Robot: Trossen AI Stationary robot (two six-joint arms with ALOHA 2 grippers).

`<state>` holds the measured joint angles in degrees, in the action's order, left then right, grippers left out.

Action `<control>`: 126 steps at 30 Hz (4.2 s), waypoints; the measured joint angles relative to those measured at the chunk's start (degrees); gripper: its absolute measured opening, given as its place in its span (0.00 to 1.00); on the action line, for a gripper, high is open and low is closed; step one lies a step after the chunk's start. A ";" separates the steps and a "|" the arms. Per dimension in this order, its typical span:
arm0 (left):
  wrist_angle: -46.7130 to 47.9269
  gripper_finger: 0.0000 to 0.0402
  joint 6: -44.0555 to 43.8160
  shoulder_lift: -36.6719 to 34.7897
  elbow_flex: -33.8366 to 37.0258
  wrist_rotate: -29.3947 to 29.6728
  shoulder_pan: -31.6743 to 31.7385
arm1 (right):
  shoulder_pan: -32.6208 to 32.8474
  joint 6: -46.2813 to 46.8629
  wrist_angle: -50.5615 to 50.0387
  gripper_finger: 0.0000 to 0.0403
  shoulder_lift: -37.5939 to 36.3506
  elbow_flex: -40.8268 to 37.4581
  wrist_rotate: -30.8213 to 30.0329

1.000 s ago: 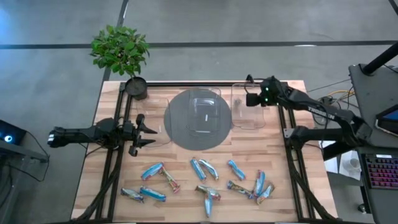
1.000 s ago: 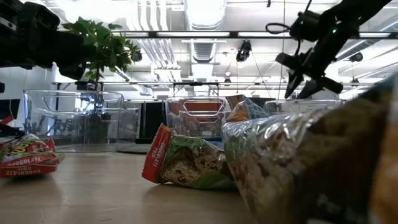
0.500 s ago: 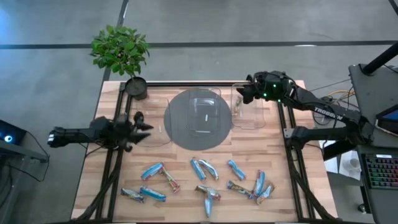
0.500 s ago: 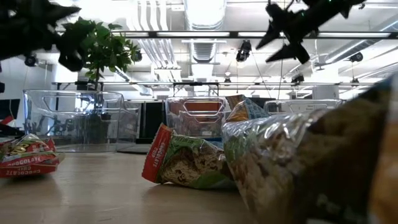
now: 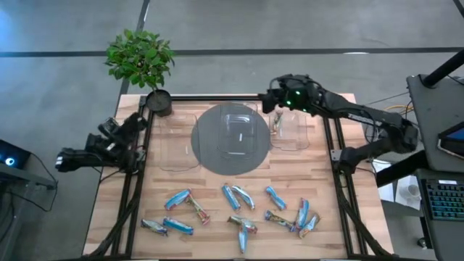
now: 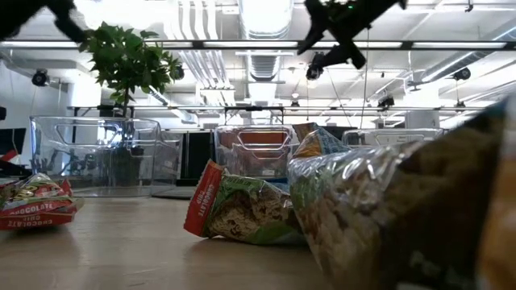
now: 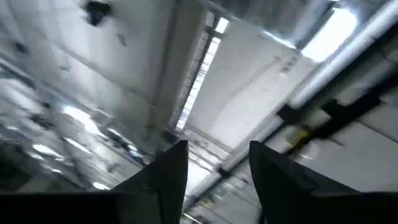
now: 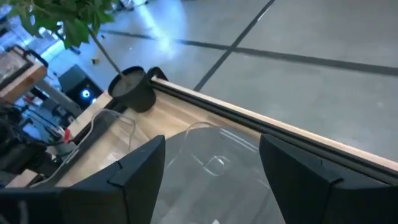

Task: Pick and place Granola Bars by type
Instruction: Put the left green granola bar into the left transparent bin

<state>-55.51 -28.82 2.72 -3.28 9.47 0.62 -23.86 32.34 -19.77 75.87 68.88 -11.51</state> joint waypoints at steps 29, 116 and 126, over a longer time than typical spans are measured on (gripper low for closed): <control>117.17 0.35 -4.43 32.15 -48.01 -24.86 -5.61 | 4.15 -6.46 -15.13 0.60 10.08 14.10 1.03; 109.50 0.25 -46.45 29.07 -33.05 30.31 -2.18 | 9.06 -17.79 -37.25 0.56 10.13 13.95 7.56; 87.04 0.39 -23.36 31.22 -32.26 -0.64 15.67 | 15.68 -17.05 -43.89 0.56 10.13 13.38 11.32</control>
<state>31.53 -52.17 33.94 -35.55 8.82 16.29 -8.18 15.28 -63.65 86.00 82.25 -0.19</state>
